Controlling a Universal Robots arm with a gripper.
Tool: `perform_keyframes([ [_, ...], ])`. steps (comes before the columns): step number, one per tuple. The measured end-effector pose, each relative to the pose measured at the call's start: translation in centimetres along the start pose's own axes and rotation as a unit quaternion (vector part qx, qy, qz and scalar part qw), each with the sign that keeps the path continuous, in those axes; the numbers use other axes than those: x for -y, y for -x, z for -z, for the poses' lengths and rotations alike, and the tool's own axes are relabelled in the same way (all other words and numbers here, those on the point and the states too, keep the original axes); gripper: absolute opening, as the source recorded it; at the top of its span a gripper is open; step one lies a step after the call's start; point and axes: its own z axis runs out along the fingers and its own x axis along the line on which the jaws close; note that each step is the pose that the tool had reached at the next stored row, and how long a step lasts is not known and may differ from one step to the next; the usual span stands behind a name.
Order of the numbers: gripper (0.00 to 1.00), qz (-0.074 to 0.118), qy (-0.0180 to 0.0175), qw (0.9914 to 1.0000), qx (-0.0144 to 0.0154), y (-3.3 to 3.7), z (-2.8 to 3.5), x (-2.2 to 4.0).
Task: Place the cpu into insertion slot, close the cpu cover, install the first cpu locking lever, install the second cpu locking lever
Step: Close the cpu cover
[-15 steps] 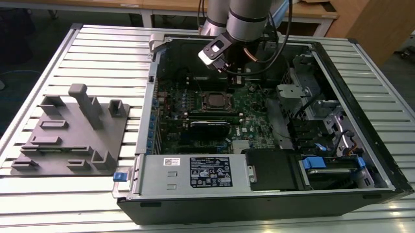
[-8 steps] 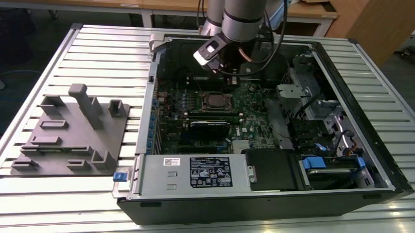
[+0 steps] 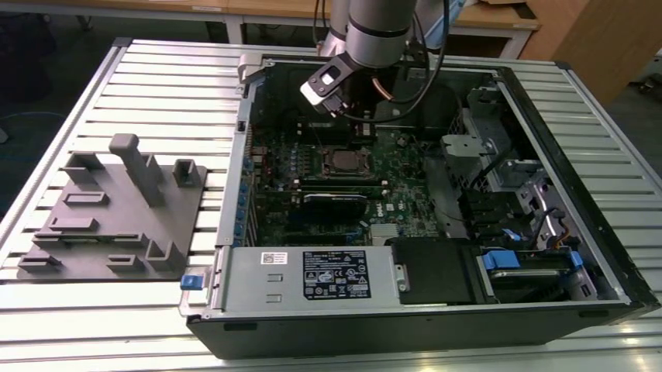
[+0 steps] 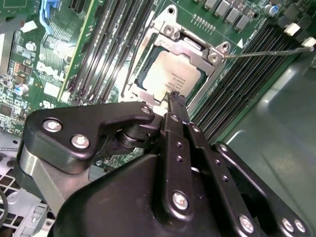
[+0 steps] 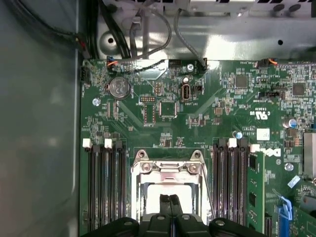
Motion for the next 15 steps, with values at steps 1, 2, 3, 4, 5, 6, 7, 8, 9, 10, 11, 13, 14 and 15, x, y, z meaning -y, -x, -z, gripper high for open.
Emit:
perform_keyframes([
  [1,0.1,0.0,0.0,1.0,0.0,0.0,0.0,0.0],
  [2,0.1,0.0,0.0,1.0,0.0,0.0,-0.01,0.0],
  [3,0.1,0.0,0.0,1.0,0.0,0.0,-0.01,0.0],
  [4,0.1,0.0,0.0,1.0,0.0,0.0,-0.02,0.0],
  [5,0.1,0.0,0.0,1.0,0.0,0.0,-0.06,0.0],
  [6,0.1,0.0,0.0,1.0,0.0,0.0,-0.1,0.0],
  [7,0.1,0.0,0.0,1.0,0.0,0.0,-0.11,0.0],
  [8,0.1,0.0,0.0,1.0,0.0,0.0,-0.11,0.0],
  [9,0.1,0.0,0.0,1.0,0.0,0.0,-0.11,0.0],
  [10,0.1,0.0,0.0,1.0,0.0,0.0,-0.12,0.0],
  [11,0.1,0.0,0.0,1.0,0.0,0.0,-0.12,0.0],
  [13,0.1,0.0,0.0,1.0,0.0,0.0,-0.13,0.0],
  [14,0.1,0.0,0.0,1.0,0.0,0.0,-0.13,0.0],
  [15,0.1,0.0,0.0,1.0,-0.0002,0.01,-0.14,0.0],
])
